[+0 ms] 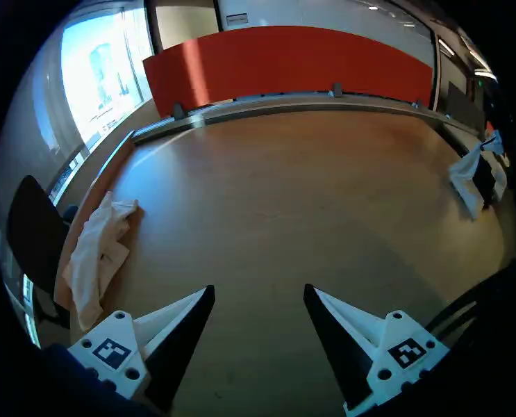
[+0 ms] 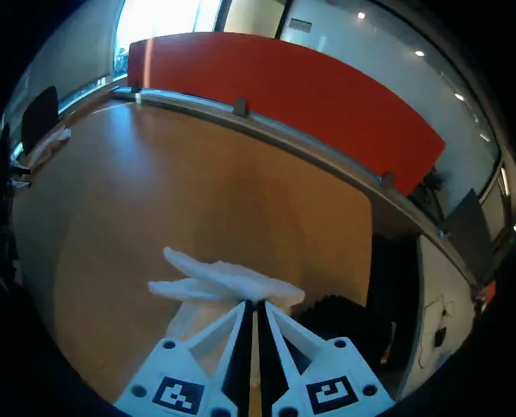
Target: Fold towel
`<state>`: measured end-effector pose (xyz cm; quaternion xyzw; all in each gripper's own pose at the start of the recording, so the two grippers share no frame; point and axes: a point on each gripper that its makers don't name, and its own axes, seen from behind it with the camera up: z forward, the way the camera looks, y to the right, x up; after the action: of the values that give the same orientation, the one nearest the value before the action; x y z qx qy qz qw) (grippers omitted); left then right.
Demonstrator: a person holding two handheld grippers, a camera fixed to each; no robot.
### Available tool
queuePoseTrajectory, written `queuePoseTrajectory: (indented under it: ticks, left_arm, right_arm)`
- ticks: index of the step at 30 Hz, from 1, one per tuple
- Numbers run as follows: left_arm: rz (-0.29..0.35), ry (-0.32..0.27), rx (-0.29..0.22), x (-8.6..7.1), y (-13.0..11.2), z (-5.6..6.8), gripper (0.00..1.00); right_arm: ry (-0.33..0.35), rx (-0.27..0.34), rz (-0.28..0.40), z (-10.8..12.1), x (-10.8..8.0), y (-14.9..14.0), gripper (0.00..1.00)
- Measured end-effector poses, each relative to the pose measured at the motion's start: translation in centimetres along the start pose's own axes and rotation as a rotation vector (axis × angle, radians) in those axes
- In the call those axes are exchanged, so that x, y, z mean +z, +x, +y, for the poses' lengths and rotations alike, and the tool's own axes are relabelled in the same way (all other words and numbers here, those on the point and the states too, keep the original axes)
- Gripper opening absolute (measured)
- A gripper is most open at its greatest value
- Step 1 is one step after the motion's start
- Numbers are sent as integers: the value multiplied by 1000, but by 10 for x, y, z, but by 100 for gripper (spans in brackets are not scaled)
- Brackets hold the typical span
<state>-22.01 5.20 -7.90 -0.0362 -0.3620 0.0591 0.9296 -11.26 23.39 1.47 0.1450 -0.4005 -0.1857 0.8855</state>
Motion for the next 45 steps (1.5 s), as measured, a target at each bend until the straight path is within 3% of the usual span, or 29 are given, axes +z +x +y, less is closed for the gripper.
queuePoseTrajectory:
  ticks: [12,21,45]
  left_arm:
    - [0,4,5,-1,-1,-3,95]
    - [-4,12,5,-2,-4,-10,95]
    - [-5,13,25,-4,-2,-10,95]
  right_arm:
    - [-47,10,-56,10,1,-25,5]
    - [-78,42,-128,13,4,-59,5]
    - [-111,203,-246,0,21,-140,5]
